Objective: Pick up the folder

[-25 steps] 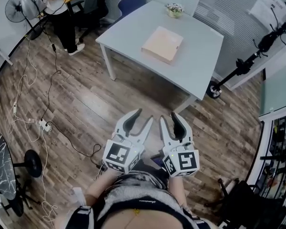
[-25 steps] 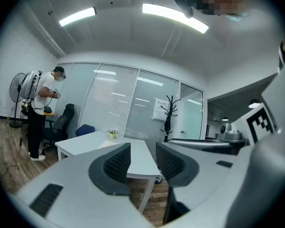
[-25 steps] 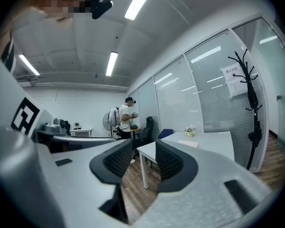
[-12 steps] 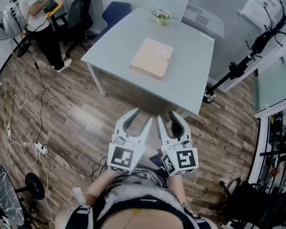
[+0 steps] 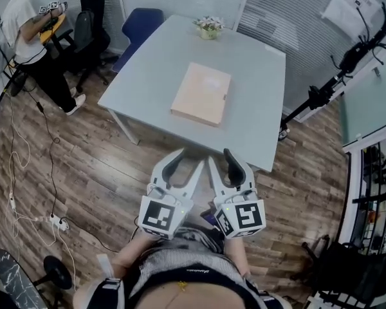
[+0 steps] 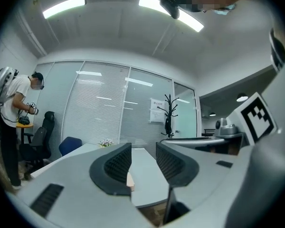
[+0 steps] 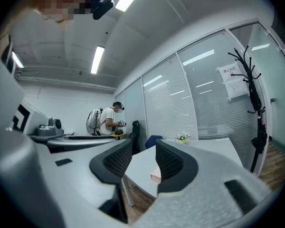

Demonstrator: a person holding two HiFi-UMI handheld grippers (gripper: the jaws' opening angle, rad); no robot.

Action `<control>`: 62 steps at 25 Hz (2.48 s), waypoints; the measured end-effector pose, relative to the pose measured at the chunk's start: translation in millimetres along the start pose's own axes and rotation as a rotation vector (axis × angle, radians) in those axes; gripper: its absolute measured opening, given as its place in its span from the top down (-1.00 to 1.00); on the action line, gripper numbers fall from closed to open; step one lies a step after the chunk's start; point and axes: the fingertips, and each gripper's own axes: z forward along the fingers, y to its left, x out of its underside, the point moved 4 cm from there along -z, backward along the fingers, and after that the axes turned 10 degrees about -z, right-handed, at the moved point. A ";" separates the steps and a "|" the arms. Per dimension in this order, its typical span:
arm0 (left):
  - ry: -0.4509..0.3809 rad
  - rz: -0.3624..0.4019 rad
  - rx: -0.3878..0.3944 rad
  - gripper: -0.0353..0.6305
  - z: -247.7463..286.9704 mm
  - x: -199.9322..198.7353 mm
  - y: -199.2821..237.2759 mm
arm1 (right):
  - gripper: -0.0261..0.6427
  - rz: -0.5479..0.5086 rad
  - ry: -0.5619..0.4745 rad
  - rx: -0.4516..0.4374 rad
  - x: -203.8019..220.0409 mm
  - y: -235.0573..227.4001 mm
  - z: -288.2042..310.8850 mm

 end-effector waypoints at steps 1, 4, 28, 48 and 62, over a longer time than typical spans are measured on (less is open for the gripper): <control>0.001 0.000 0.004 0.46 3.0 -1.6 7.8 | 0.45 0.003 0.002 0.005 0.8 0.2 8.0; 0.007 0.003 0.008 0.46 11.1 -5.3 29.0 | 0.45 0.001 0.011 0.015 2.9 1.1 29.8; 0.057 -0.037 -0.034 0.46 107.1 -18.4 130.7 | 0.45 -0.011 0.045 -0.048 5.8 -36.7 165.5; 0.060 -0.036 0.022 0.46 280.9 -30.4 182.7 | 0.43 0.008 0.062 -0.016 16.3 -152.1 282.1; 0.172 -0.045 0.122 0.46 335.4 -9.8 180.7 | 0.41 0.134 0.128 0.121 54.1 -200.8 285.0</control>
